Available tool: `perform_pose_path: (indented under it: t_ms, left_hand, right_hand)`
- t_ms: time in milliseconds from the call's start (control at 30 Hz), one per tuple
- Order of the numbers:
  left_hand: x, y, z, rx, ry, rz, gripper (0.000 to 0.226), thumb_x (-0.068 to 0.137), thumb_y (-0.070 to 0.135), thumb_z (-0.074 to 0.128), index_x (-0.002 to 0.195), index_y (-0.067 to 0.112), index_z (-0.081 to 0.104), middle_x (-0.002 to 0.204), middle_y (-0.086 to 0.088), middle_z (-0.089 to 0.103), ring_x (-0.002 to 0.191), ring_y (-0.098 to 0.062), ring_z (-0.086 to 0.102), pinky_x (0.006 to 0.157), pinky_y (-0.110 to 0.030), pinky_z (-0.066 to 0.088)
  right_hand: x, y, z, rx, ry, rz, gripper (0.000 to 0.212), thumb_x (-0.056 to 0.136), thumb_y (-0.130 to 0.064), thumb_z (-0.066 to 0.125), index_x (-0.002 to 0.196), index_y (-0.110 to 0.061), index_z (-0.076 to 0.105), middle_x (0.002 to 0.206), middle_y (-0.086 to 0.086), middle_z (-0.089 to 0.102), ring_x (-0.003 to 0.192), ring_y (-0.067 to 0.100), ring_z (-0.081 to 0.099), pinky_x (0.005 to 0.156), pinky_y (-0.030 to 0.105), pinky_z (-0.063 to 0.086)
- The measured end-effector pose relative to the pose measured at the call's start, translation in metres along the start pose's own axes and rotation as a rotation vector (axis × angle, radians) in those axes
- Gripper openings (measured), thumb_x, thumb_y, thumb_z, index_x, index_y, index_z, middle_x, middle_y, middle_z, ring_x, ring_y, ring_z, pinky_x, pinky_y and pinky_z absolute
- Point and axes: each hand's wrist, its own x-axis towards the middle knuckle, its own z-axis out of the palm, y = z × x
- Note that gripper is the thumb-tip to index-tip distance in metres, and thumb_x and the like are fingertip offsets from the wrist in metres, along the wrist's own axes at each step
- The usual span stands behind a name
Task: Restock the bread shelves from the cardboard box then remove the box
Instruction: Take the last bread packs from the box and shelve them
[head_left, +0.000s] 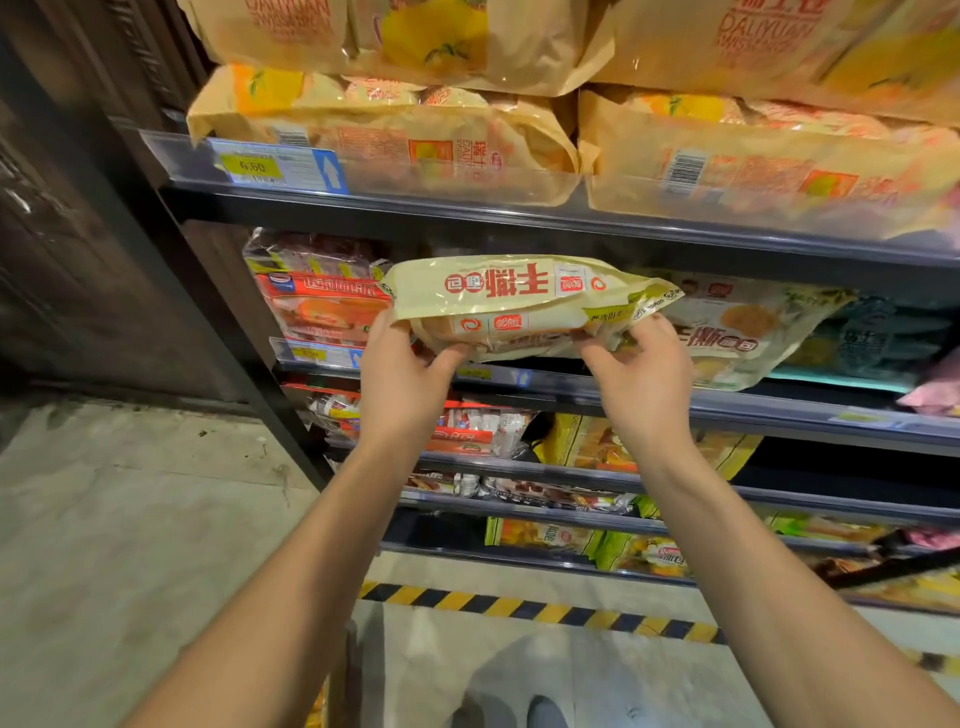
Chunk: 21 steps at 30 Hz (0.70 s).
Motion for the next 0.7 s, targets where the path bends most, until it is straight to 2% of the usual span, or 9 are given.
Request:
perform_pose_path:
  t_ms: [100,167,233,333,433,467,533,600,700]
  left_hand:
    - [0.004,-0.005,0.008,-0.131,0.006,-0.042,0.056,0.091,0.013,0.076,0.139,0.029,0.053,0.135,0.012,0.059,0.103,0.010,0.062,0.088,-0.009,0.053]
    - [0.006,-0.007,0.011,-0.189,0.004,-0.061,0.058,0.092,0.010,0.074,0.140,0.031,0.049,0.134,0.014,0.061,0.109,0.005,0.064,0.087,-0.008,0.052]
    - [0.007,-0.009,0.012,-0.228,-0.009,-0.090,0.058,0.094,0.011,0.072,0.142,0.029,0.044,0.134,0.013,0.062,0.115,-0.001,0.064,0.090,-0.010,0.053]
    - [0.009,-0.015,0.015,-0.230,-0.004,-0.107,0.047,0.098,0.016,0.069,0.135,0.026,0.042,0.126,0.009,0.064,0.111,0.002,0.067,0.099,-0.024,0.056]
    - [0.013,-0.019,0.018,-0.186,0.006,-0.091,0.036,0.099,0.017,0.067,0.128,0.024,0.045,0.124,0.008,0.062,0.102,0.016,0.063,0.089,-0.016,0.058]
    - [0.014,-0.020,0.019,-0.163,0.014,-0.084,0.036,0.099,0.017,0.066,0.129,0.024,0.046,0.127,0.007,0.060,0.104,0.013,0.063,0.087,-0.015,0.058]
    - [0.015,-0.024,0.019,-0.084,0.026,-0.066,0.042,0.099,0.019,0.066,0.137,0.023,0.047,0.137,0.006,0.053,0.113,0.002,0.060,0.089,-0.015,0.056]
    - [0.014,-0.028,0.020,-0.015,0.013,-0.057,0.051,0.100,0.020,0.064,0.147,0.021,0.043,0.146,0.006,0.045,0.121,-0.001,0.052,0.087,-0.008,0.048]
    - [0.012,-0.031,0.021,0.011,-0.018,-0.079,0.061,0.101,0.021,0.063,0.155,0.022,0.035,0.152,0.006,0.039,0.130,-0.001,0.043,0.097,-0.014,0.046]
  right_hand:
    - [0.001,0.005,0.007,0.019,0.017,0.064,0.018,0.094,-0.019,0.072,0.109,-0.027,0.071,0.111,-0.004,0.066,0.093,-0.007,0.057,0.070,0.000,0.042]
    - [0.002,0.007,0.010,0.045,0.015,0.094,0.021,0.094,-0.021,0.072,0.115,-0.026,0.071,0.113,-0.004,0.068,0.097,-0.002,0.059,0.069,-0.005,0.039]
    - [0.002,0.008,0.012,0.081,-0.010,0.121,0.021,0.096,-0.024,0.071,0.116,-0.025,0.068,0.111,-0.004,0.069,0.099,0.004,0.062,0.070,0.000,0.045]
    - [0.002,0.013,0.016,0.030,-0.070,0.169,0.024,0.098,-0.039,0.066,0.104,-0.019,0.056,0.101,-0.003,0.064,0.099,0.019,0.061,0.070,0.023,0.047]
    - [0.007,0.018,0.018,0.011,-0.127,0.200,0.031,0.100,-0.044,0.062,0.103,-0.016,0.048,0.096,-0.013,0.056,0.102,0.015,0.059,0.071,0.023,0.046]
    - [0.008,0.020,0.019,0.018,-0.147,0.202,0.031,0.100,-0.043,0.061,0.106,-0.016,0.047,0.100,-0.010,0.059,0.108,0.014,0.059,0.074,0.024,0.047]
    - [0.010,0.023,0.020,0.042,-0.197,0.217,0.030,0.103,-0.040,0.058,0.119,-0.018,0.047,0.122,-0.004,0.062,0.125,0.014,0.056,0.093,0.029,0.048]
    - [0.010,0.022,0.021,0.029,-0.259,0.222,0.040,0.105,-0.035,0.054,0.140,-0.018,0.043,0.143,0.000,0.054,0.136,0.015,0.049,0.105,0.031,0.042]
    - [0.011,0.021,0.024,-0.121,-0.304,0.168,0.043,0.106,-0.034,0.050,0.146,-0.020,0.043,0.142,-0.004,0.048,0.132,0.015,0.049,0.104,0.034,0.042]
